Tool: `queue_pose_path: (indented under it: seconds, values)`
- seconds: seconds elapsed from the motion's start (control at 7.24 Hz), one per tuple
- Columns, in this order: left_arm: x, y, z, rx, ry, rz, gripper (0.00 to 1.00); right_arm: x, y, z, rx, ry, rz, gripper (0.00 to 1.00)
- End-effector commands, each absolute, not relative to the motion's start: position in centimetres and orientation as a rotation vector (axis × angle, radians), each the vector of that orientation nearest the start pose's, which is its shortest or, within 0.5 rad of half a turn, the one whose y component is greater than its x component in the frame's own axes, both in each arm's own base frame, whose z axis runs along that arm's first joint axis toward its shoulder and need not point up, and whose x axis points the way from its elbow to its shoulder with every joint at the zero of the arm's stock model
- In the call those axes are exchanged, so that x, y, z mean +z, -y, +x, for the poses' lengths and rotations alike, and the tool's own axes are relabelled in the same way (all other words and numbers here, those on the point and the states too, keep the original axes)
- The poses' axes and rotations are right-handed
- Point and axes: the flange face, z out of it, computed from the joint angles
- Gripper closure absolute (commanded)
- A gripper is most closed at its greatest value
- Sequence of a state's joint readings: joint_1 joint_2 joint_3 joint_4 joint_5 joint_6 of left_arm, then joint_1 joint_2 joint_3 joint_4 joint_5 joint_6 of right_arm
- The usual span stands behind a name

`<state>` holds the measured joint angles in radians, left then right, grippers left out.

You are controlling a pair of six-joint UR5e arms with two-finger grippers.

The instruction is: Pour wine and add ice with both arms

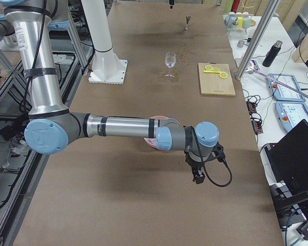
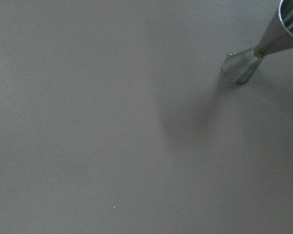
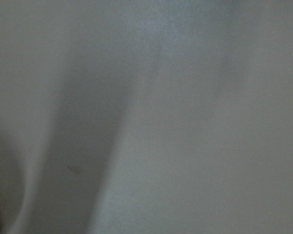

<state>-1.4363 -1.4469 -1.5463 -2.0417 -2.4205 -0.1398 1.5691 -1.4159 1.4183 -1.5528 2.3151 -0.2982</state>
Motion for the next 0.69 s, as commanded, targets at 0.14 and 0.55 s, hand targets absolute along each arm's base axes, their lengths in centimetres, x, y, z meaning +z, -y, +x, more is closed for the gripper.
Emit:
queue_pose_path:
  seconds: [0.14,0.55]
  values:
    - [64.1,43.2,-0.5,0.339,-0.856,0.275,0.01,64.5,55.7,6.4,-0.299,0.753,0.145,0.00]
    - [62.0,40.2,-1.3,0.346,-0.852,0.310,0.01,64.2,55.8,6.1,-0.305,0.755,0.150,0.00]
